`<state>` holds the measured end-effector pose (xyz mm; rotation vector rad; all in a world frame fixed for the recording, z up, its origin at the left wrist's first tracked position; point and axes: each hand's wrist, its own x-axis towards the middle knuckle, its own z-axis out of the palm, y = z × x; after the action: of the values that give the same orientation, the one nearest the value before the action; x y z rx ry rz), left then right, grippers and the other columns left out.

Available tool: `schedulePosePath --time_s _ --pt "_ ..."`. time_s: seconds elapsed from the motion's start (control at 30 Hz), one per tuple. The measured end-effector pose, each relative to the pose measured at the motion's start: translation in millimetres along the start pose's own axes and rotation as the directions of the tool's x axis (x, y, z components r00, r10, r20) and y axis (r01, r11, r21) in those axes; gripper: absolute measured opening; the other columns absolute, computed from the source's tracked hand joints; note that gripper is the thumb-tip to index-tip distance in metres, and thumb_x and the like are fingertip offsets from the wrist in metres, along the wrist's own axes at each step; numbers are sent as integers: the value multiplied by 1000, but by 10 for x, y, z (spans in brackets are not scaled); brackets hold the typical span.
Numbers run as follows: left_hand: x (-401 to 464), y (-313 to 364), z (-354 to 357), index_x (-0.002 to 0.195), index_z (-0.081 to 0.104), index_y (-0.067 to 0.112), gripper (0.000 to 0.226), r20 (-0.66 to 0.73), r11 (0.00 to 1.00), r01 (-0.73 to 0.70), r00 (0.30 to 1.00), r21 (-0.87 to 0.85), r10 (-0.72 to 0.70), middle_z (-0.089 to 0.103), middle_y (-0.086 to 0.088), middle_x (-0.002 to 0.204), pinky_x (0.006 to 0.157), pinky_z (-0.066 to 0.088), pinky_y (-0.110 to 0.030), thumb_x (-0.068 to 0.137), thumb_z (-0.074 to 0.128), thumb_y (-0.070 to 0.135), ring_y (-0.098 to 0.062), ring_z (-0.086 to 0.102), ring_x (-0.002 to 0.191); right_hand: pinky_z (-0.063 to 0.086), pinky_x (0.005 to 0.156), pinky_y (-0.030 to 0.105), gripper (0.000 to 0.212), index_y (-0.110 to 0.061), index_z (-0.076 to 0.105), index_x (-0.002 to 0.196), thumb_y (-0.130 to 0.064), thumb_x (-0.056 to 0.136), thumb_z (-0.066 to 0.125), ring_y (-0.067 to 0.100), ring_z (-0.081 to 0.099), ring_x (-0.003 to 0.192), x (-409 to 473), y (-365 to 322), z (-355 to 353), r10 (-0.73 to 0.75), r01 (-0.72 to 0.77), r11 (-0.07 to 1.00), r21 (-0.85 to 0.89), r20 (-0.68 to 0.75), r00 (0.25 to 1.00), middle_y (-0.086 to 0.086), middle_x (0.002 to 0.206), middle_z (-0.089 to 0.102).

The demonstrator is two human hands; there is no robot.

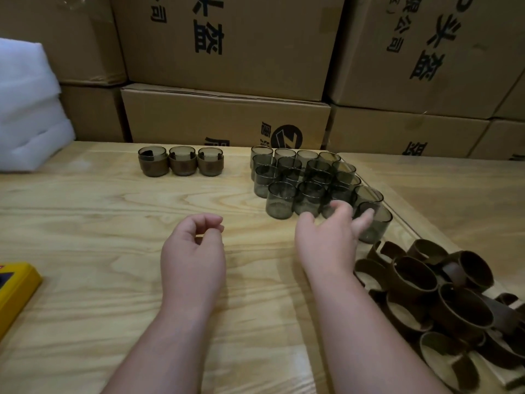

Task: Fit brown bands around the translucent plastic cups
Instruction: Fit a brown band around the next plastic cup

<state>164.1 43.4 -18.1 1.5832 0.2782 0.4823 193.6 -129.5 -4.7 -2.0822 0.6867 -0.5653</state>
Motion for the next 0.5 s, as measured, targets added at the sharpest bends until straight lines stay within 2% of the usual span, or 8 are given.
schedulePosePath --time_s 0.1,0.17,0.27,0.33,0.43,0.5 --pt "1 2 1 85 71 33 29 -2 1000 -6 1000 9 6 72 25 87 55 43 -9 91 56 9 0 65 68 43 72 31 50 -28 42 138 -33 91 59 29 57 116 -35 -6 22 -31 31 1000 5 19 999 -4 165 -2" --pt "2 2 2 85 71 33 28 -4 1000 -7 1000 15 7 72 25 87 58 44 -14 90 56 9 -2 65 68 48 76 35 45 -28 44 132 -32 91 60 28 55 116 -121 -32 34 -68 68 998 5 41 997 -7 157 7" --pt "6 -8 9 84 71 30 28 -5 1000 -20 1000 -11 20 72 24 86 56 43 -8 90 57 7 -2 65 67 53 86 40 43 -29 45 129 -34 89 59 29 54 119 -360 -73 56 -159 162 987 -20 107 981 -9 150 13" --pt "4 -1 17 85 71 29 27 4 999 -31 999 -33 31 73 22 84 56 44 -7 90 58 6 -3 66 67 53 88 40 44 -32 44 128 -38 87 58 27 59 113 -558 -85 56 -222 227 974 -11 165 961 -11 148 15" --pt "-1 27 30 91 72 26 26 60 994 -17 998 -110 24 75 16 89 71 52 -19 93 59 4 -5 68 77 51 79 33 38 -40 44 120 -43 84 53 14 62 95 -796 -67 14 -383 382 923 50 224 896 -19 139 29" --pt "-9 42 38 98 73 27 26 126 990 15 992 -143 4 76 12 97 86 53 -27 96 59 6 -4 70 93 51 74 31 30 -40 49 113 -39 83 52 7 59 86 -876 -39 -53 -508 480 860 172 210 835 -26 120 44"
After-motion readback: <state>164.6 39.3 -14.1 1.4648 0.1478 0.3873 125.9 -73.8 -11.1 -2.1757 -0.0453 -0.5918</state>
